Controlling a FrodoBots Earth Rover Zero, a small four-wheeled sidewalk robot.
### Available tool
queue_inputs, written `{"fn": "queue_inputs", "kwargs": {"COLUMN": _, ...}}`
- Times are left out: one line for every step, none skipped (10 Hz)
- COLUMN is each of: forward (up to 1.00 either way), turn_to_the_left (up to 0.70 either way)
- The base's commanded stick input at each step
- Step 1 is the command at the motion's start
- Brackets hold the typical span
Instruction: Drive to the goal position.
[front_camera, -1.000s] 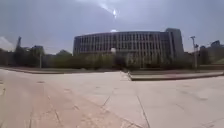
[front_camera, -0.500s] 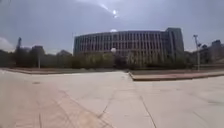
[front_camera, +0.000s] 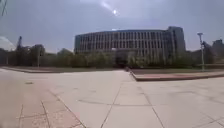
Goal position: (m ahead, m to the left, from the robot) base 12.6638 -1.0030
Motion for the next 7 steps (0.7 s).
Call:
{"fn": "queue_inputs", "kwargs": {"forward": 0.70, "turn_to_the_left": -0.35}}
{"fn": "queue_inputs", "kwargs": {"forward": 0.70, "turn_to_the_left": -0.06}}
{"fn": "queue_inputs", "kwargs": {"forward": 0.70, "turn_to_the_left": 0.00}}
{"fn": "queue_inputs", "kwargs": {"forward": 0.70, "turn_to_the_left": 0.00}}
{"fn": "queue_inputs", "kwargs": {"forward": 0.70, "turn_to_the_left": 0.00}}
{"fn": "queue_inputs", "kwargs": {"forward": 0.70, "turn_to_the_left": 0.00}}
{"fn": "queue_inputs", "kwargs": {"forward": 0.70, "turn_to_the_left": 0.00}}
